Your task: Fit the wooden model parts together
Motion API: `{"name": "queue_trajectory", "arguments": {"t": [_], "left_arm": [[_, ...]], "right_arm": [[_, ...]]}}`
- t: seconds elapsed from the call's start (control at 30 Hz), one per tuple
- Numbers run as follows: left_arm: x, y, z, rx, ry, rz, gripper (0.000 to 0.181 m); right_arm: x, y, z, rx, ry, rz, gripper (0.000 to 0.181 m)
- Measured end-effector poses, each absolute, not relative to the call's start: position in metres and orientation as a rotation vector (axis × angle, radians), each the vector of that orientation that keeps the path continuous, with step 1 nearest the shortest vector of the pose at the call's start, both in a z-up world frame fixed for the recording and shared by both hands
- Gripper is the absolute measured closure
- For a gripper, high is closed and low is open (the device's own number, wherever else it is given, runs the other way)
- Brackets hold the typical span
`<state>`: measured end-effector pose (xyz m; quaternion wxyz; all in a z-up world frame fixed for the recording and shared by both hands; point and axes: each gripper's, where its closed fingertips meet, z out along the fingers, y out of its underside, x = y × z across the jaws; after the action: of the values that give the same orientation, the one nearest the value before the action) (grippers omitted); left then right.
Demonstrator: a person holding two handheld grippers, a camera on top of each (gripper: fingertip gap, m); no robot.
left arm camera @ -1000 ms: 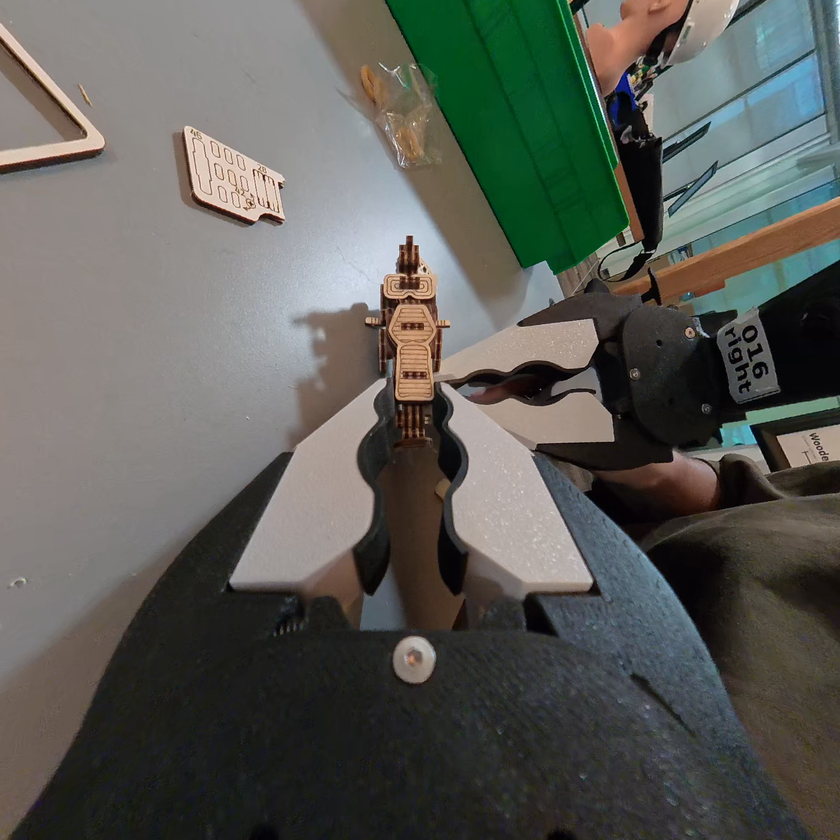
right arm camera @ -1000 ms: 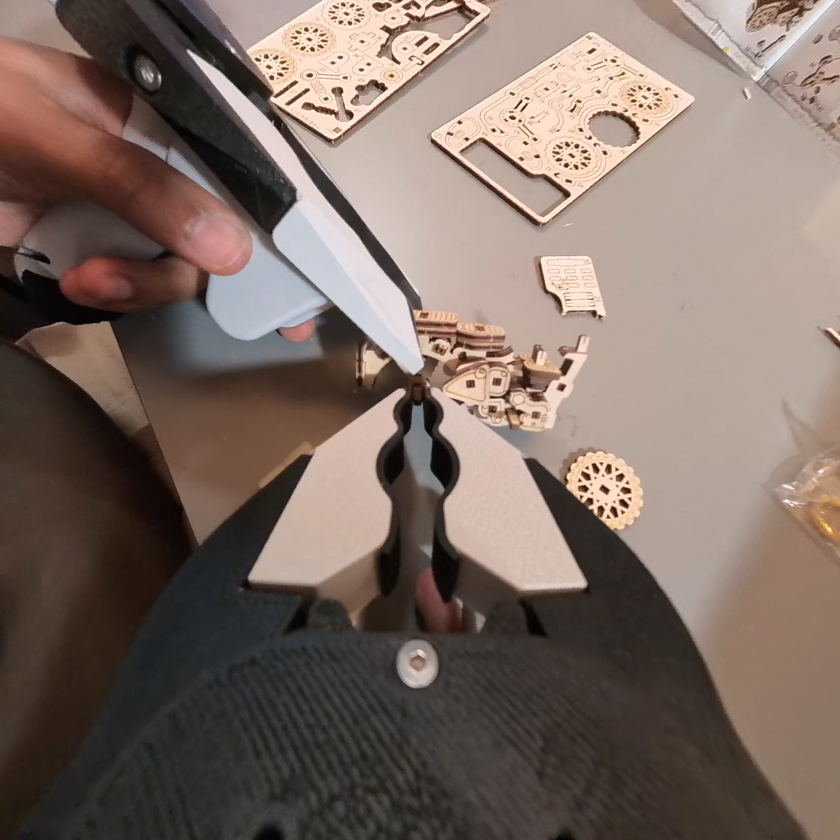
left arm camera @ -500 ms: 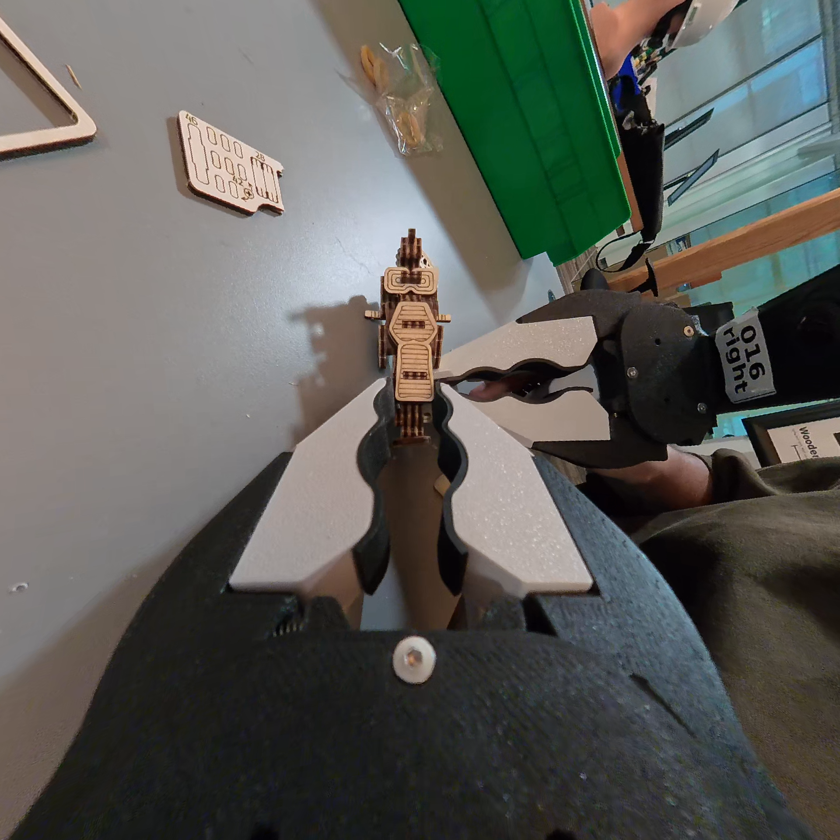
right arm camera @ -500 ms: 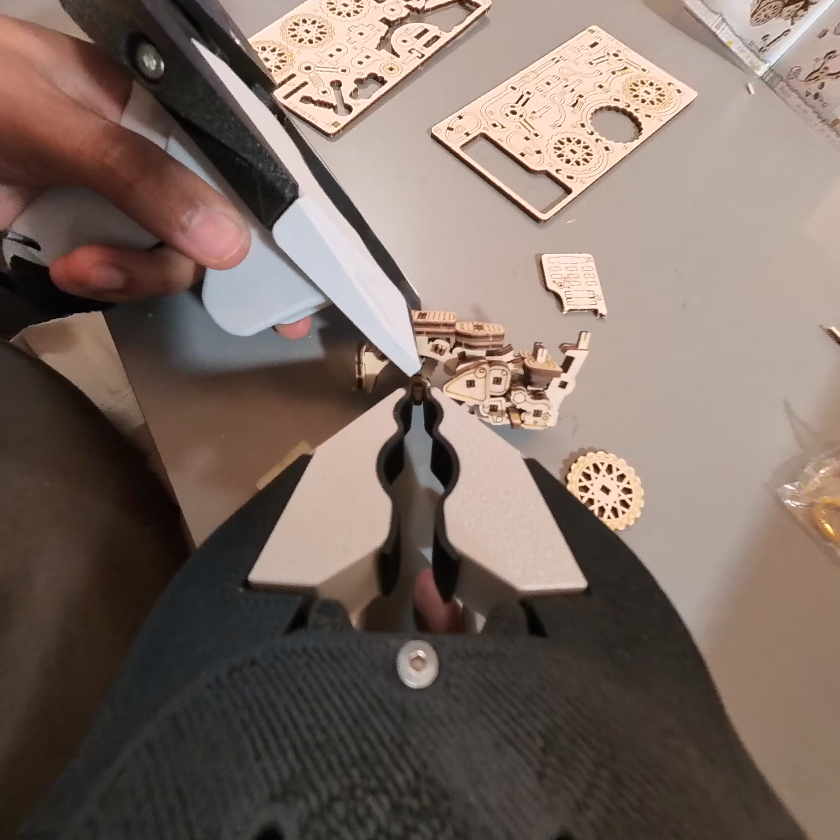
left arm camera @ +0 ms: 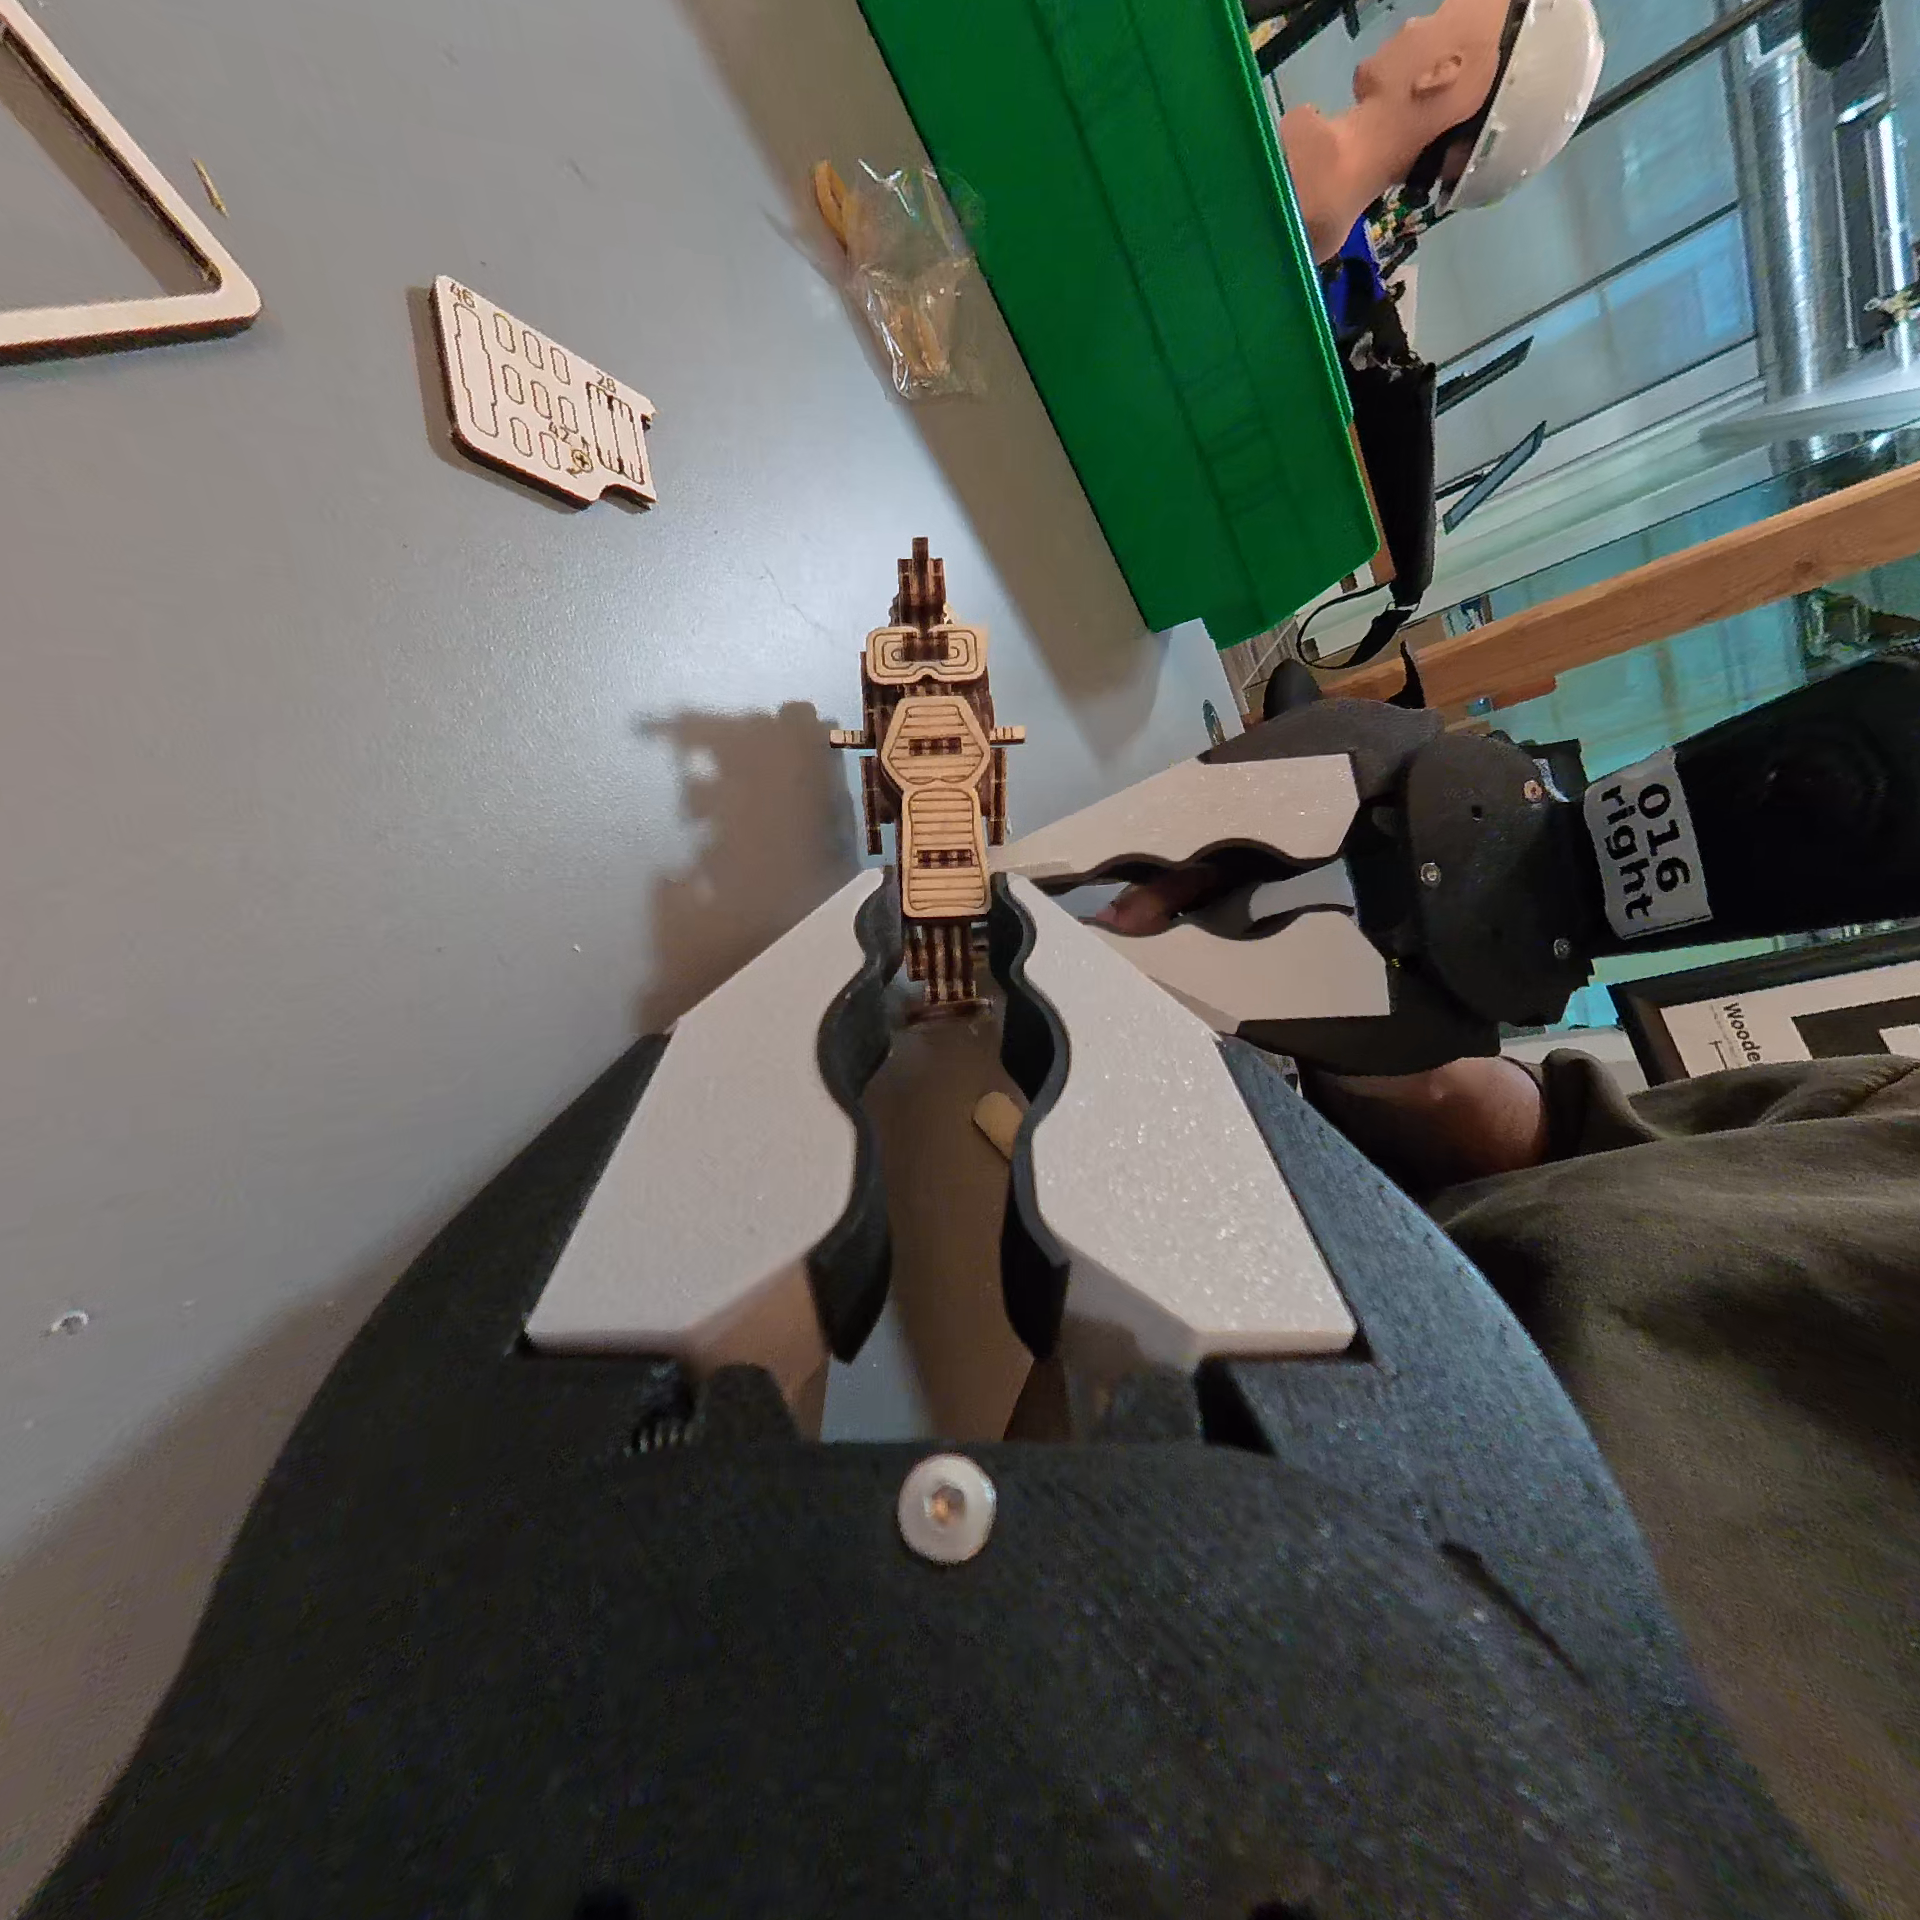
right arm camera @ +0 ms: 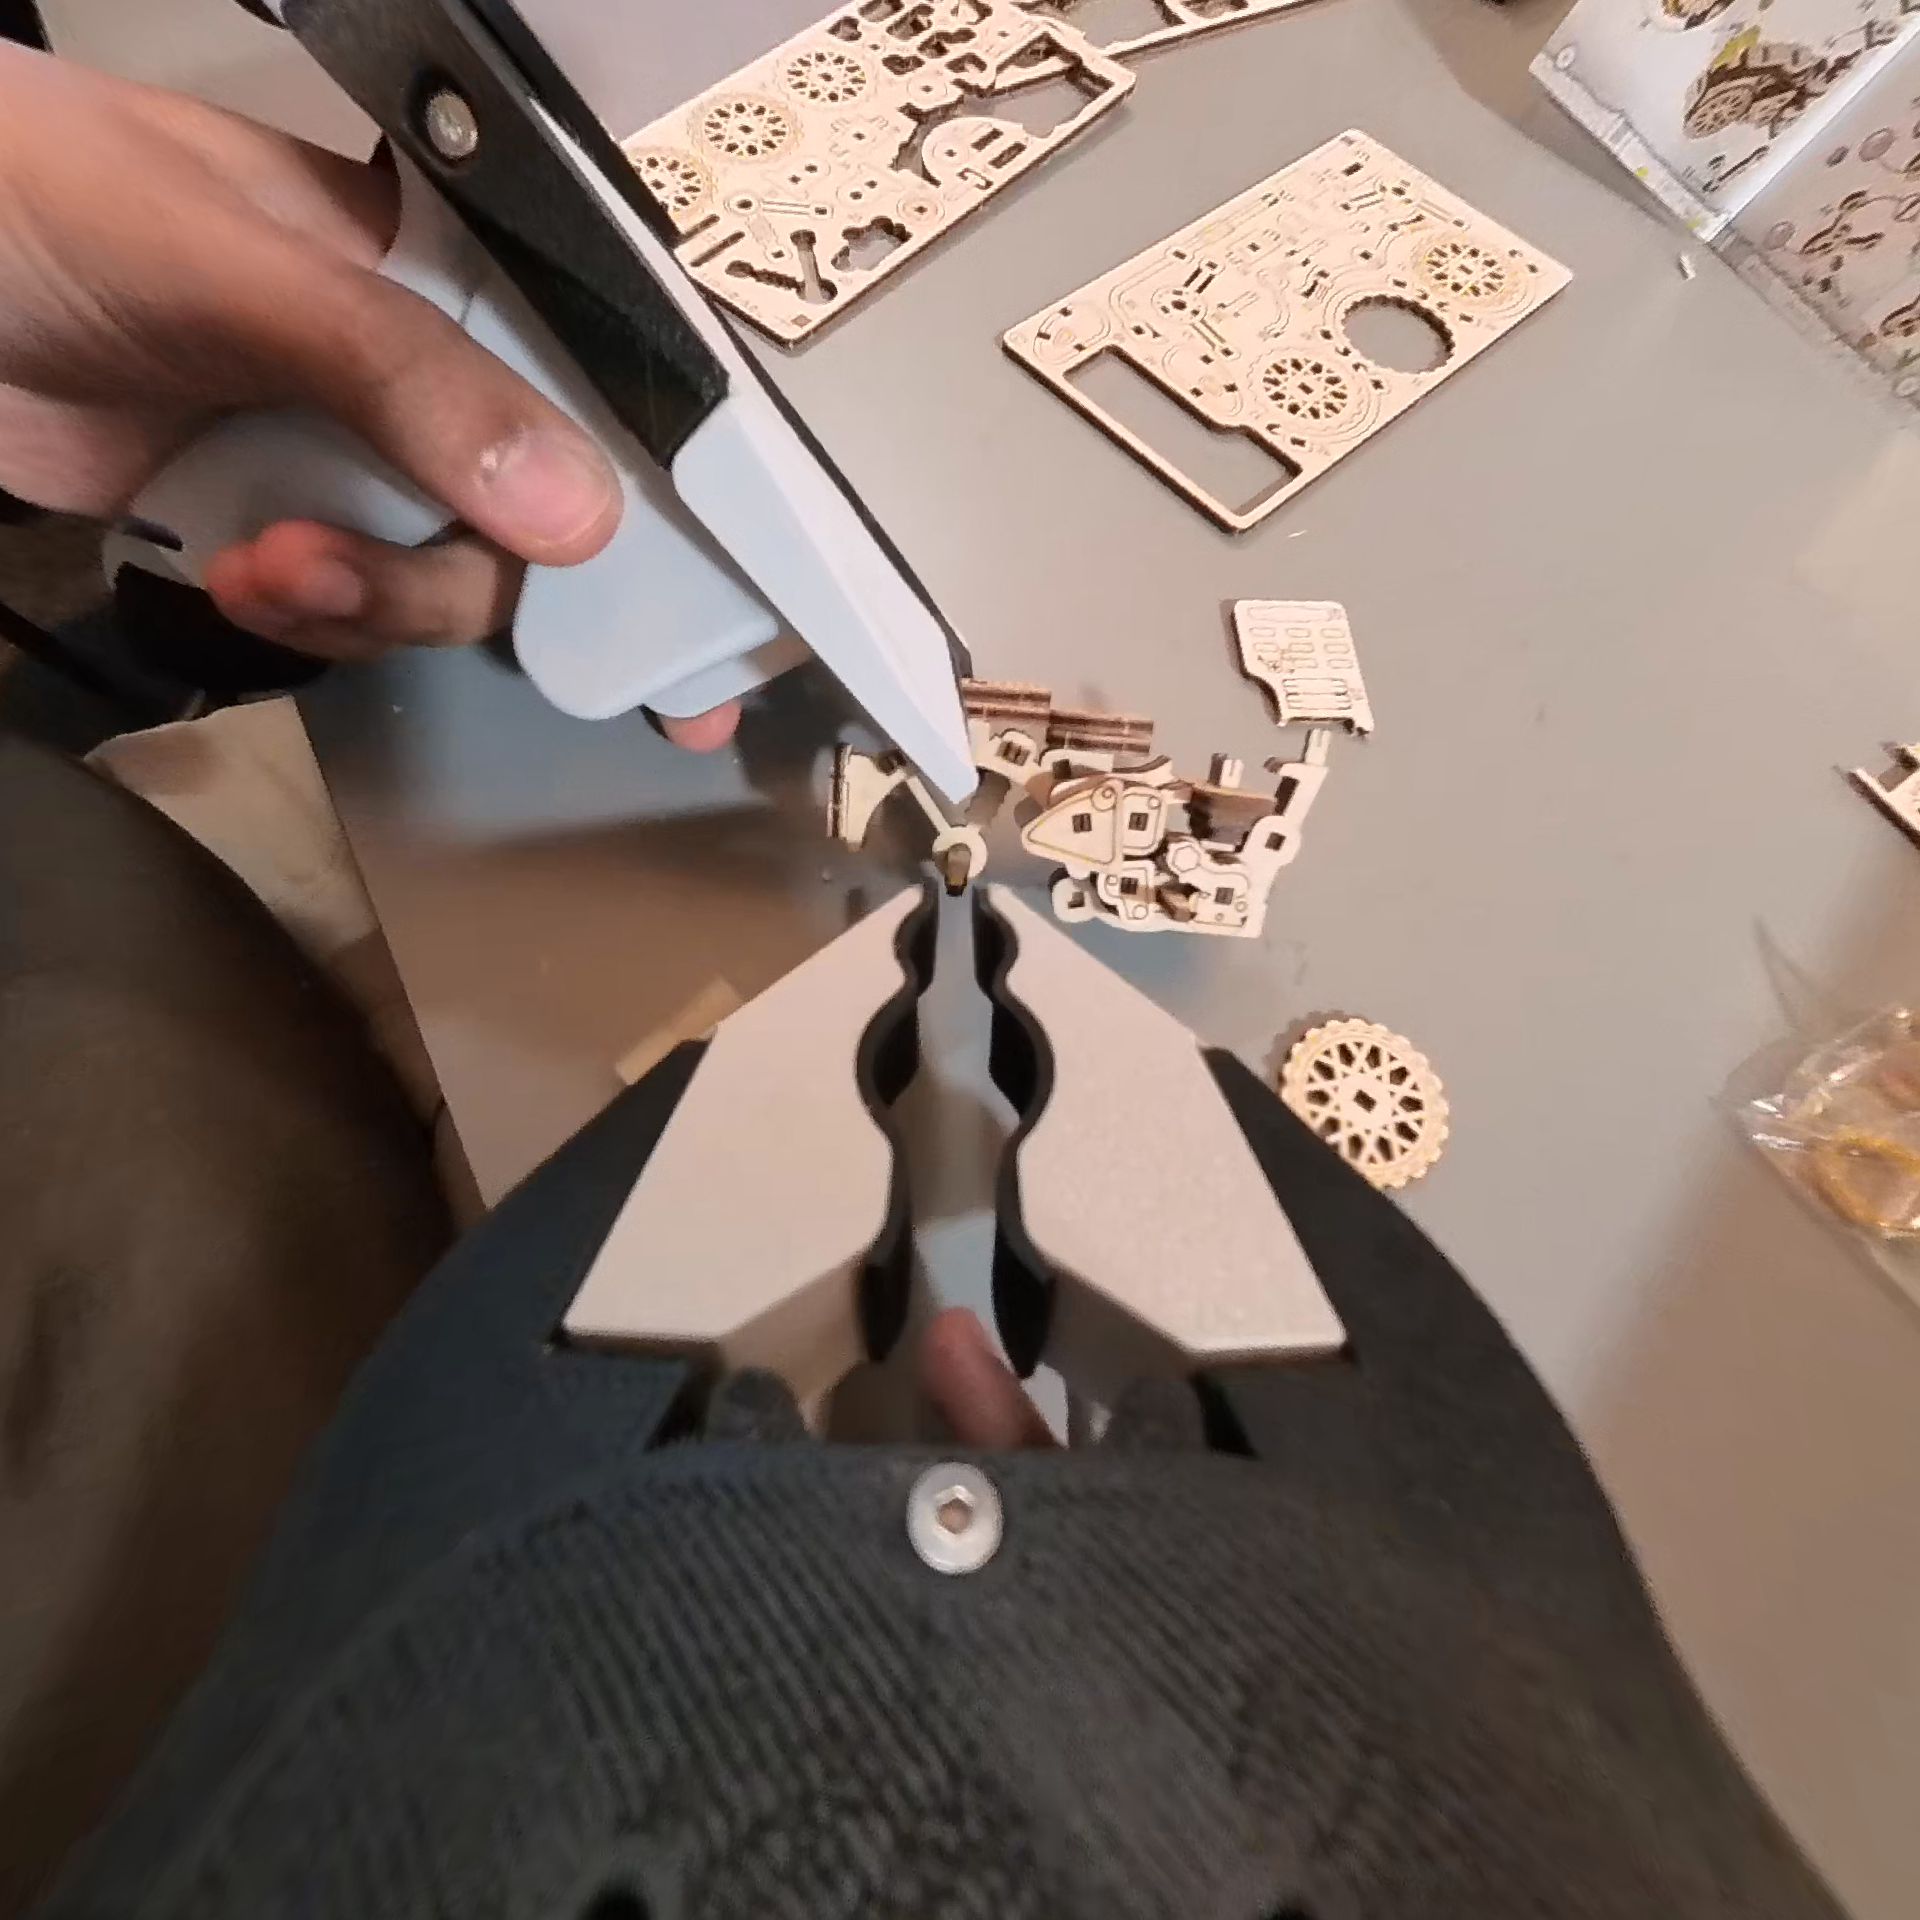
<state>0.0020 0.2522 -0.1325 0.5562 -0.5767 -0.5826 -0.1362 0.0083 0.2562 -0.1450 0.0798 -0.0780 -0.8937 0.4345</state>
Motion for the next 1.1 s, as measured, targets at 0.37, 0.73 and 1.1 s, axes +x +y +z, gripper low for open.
{"name": "queue_trajectory", "arguments": {"t": [0.37,0.73,1.1], "left_arm": [[0.0028,0.2534,-0.1347,-1.392,-1.374,-0.304,0.165],[0.0039,0.2545,-0.1371,-1.420,-1.379,-0.302,0.165],[0.0044,0.2546,-0.1371,-1.425,-1.377,-0.302,0.165]], "right_arm": [[0.0077,0.2529,-0.1477,-0.239,-2.689,1.296,0.179],[0.0079,0.2528,-0.1513,-0.247,-2.705,1.290,0.179],[0.0078,0.2530,-0.1519,-0.251,-2.708,1.287,0.179]]}}
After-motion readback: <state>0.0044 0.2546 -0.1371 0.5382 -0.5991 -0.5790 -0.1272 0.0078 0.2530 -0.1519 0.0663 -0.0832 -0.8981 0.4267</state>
